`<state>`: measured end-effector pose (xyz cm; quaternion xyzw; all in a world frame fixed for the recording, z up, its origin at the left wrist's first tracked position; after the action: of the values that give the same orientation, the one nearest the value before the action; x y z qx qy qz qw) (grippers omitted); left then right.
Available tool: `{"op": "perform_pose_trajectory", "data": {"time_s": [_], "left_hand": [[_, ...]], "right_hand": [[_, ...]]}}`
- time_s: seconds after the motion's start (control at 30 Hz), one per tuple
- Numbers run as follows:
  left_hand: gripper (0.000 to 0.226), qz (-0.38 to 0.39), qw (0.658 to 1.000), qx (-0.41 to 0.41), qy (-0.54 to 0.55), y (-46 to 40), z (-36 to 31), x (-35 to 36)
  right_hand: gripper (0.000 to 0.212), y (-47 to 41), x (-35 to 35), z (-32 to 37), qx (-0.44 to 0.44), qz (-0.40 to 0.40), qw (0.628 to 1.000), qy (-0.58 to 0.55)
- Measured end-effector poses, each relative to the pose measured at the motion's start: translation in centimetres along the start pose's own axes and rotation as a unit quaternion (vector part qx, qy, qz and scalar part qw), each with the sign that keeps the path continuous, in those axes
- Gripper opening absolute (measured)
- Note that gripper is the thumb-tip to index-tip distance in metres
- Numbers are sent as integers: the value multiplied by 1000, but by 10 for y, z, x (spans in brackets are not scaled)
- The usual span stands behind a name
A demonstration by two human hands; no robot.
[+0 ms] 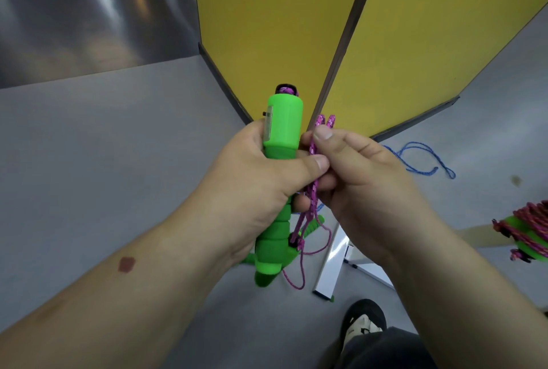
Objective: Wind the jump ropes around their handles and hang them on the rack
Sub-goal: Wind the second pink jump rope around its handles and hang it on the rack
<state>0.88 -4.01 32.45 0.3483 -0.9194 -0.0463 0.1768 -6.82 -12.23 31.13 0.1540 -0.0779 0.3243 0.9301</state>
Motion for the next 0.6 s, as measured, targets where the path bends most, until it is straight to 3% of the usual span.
{"op": "perform_pose_trajectory", "data": {"time_s": [0.13, 0.27, 0.4, 0.5, 0.6], "left_hand": [[29, -57, 998, -1, 35, -6, -4, -13], [35, -114, 992, -22, 59, -12, -3, -32], [30, -120, 992, -7, 34, -12, -4, -36], [15, -105, 994, -6, 6, -10, -2, -33], [11, -43, 999, -29, 0, -5, 4, -19]], "right_hand": [[27, 5, 12, -8, 56, 60, 997, 2], [16, 15, 17, -18, 93, 167, 969, 153], [14, 14, 15, -10, 44, 150, 972, 176], [20, 7, 10, 1, 10, 101, 991, 91], [13, 3, 5, 15, -36, 66, 997, 29]]}}
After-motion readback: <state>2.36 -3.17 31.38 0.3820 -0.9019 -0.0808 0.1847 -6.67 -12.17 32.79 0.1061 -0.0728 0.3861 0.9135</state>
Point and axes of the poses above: each hand's wrist, its own y-axis away from the middle knuckle, its own x-axis out of the palm, z = x × y, the point moved 9 cm from there along -y, towards the middle knuckle, and after that the axes turned 8 degrees about -z, right-handed, at the moved point
